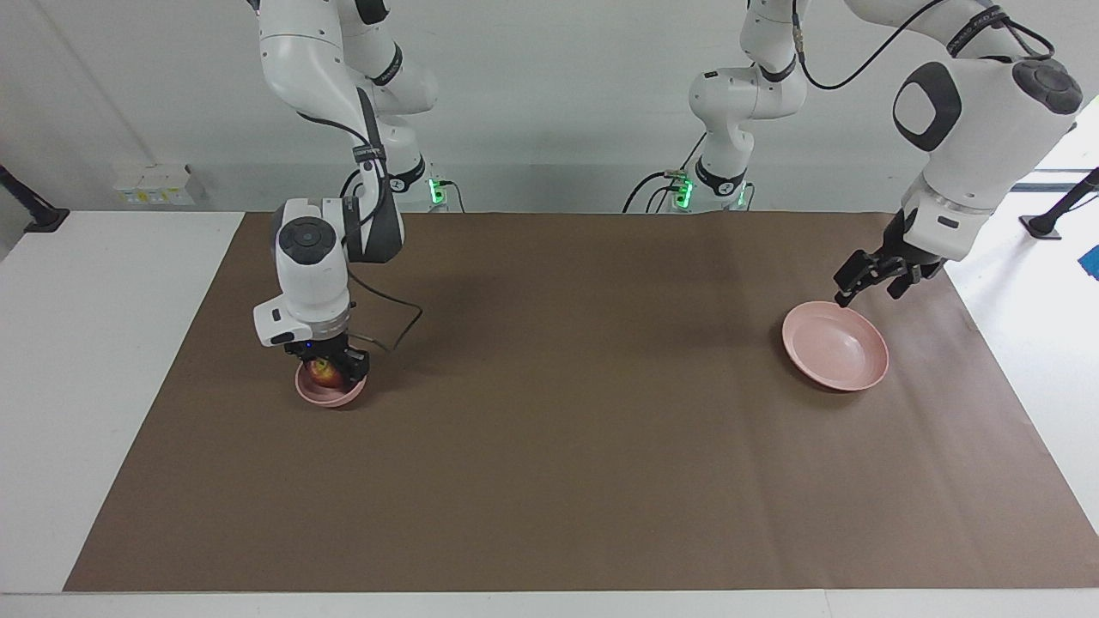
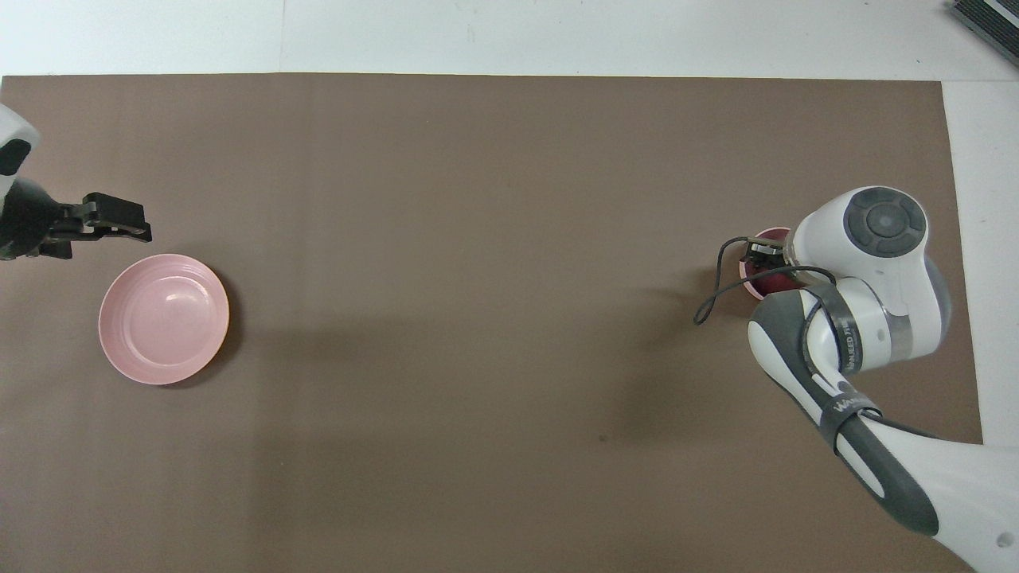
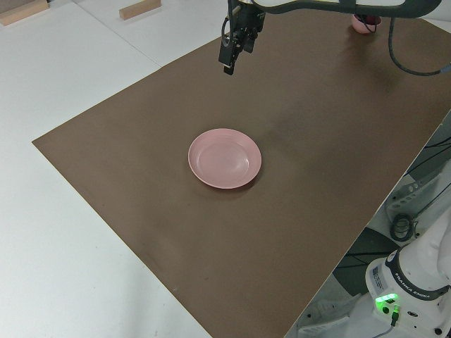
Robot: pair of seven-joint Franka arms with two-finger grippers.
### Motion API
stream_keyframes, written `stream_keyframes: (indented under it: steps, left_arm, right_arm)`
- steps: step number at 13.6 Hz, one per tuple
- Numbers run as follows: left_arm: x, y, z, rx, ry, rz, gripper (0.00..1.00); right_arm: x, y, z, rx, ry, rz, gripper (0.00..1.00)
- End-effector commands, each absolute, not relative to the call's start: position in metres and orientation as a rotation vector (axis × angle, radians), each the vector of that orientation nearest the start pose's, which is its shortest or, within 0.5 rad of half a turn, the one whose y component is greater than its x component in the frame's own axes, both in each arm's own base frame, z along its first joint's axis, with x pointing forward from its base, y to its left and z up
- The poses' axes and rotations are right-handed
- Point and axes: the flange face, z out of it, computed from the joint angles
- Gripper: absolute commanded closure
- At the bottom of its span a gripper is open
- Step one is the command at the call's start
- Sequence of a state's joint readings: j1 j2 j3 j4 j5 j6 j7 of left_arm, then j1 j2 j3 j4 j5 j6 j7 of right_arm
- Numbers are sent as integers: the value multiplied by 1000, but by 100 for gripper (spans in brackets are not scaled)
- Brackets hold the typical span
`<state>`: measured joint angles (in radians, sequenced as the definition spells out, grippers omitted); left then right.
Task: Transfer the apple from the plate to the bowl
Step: 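Move the apple over the bowl while the left gripper returns to rest, then lower the apple into the pink bowl and open the right gripper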
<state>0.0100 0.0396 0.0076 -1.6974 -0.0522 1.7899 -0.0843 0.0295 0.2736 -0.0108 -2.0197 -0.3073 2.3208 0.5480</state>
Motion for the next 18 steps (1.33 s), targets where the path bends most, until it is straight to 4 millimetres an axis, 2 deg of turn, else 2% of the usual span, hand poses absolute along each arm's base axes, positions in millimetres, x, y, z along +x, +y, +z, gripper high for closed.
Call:
stream_keyframes:
  steps: [1, 3, 5, 6, 7, 9, 11, 12, 13, 16, 18]
  left_arm:
    - [562, 15, 598, -3166, -114, -70, 0]
    - [548, 14, 611, -3164, -112, -41, 0]
    - [536, 6, 630, -3159, -91, -67, 0]
    - [536, -1, 639, -3160, -72, -95, 0]
    - [534, -7, 644, -3163, -51, -81, 0]
    - [534, 1, 650, -3176, -66, -51, 0]
    - [531, 5, 646, -3174, -63, 22, 0]
    - [532, 8, 641, -3174, -70, 56, 0]
    - [533, 6, 648, -3170, -60, 42, 0]
    - [543, 5, 653, -3165, -46, 114, 0]
    - [547, 9, 650, -3137, 95, 101, 0]
  right_arm:
    - [598, 3, 315, -3297, 577, -179, 41]
    - [598, 2, 315, -3297, 574, -178, 22]
    - [598, 3, 316, -3285, 586, -175, 8]
    - [598, 3, 315, -3285, 585, -173, 0]
    - [598, 4, 315, -3285, 585, -173, 0]
    - [599, 6, 316, -3284, 583, -179, 0]
    - [602, 14, 321, -3281, 588, -191, 0]
    - [605, 14, 331, -3275, 603, -210, 0]
    - [607, 13, 342, -3274, 610, -224, 0]
    - [615, 12, 390, -3243, 657, -247, 0]
    - [610, 24, 426, -3262, 611, -217, 0]
